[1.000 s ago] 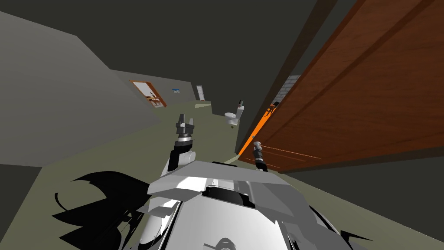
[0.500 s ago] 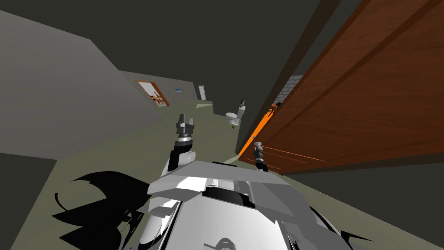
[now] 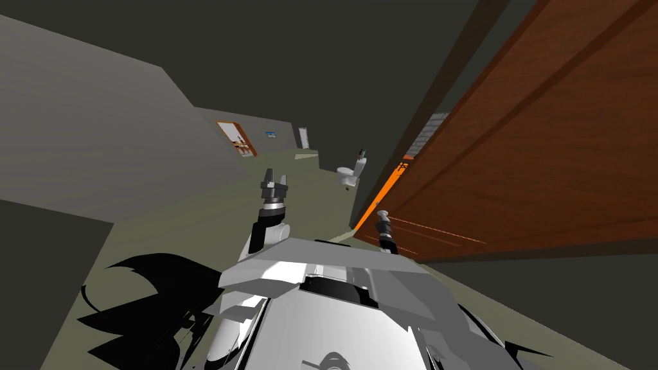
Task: Pull the door open
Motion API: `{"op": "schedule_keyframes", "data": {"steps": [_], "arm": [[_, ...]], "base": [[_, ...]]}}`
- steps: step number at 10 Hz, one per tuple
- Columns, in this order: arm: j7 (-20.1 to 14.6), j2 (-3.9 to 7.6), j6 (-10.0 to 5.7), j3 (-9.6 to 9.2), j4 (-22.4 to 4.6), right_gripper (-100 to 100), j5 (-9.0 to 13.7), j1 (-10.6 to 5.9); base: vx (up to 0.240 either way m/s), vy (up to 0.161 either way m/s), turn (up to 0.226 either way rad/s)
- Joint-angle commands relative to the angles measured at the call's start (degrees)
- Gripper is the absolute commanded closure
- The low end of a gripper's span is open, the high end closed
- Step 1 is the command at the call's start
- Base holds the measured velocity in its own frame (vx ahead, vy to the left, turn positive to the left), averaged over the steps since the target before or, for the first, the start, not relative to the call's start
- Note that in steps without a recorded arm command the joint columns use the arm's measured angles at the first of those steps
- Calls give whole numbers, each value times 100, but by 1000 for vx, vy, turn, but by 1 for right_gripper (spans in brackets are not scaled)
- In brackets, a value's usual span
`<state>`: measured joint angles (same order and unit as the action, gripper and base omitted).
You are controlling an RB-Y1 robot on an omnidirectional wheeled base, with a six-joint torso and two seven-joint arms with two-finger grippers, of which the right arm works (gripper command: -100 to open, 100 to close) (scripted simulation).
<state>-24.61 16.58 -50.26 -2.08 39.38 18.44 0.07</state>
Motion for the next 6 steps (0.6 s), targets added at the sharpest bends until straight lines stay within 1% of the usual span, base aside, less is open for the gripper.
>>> {"op": "schedule_keyframes", "data": {"steps": [1,3,5,6], "arm": [[-226,-7,14,-47,26,-100,84,-1],[-508,-16,31,-103,58,-100,183,-2],[-841,-27,53,-177,100,-100,314,-3],[-897,-27,53,-177,100,-100,314,-3]], "base": [[-59,-5,87],[-46,-2,31],[-65,-30,-23],[-50,-32,15]]}}
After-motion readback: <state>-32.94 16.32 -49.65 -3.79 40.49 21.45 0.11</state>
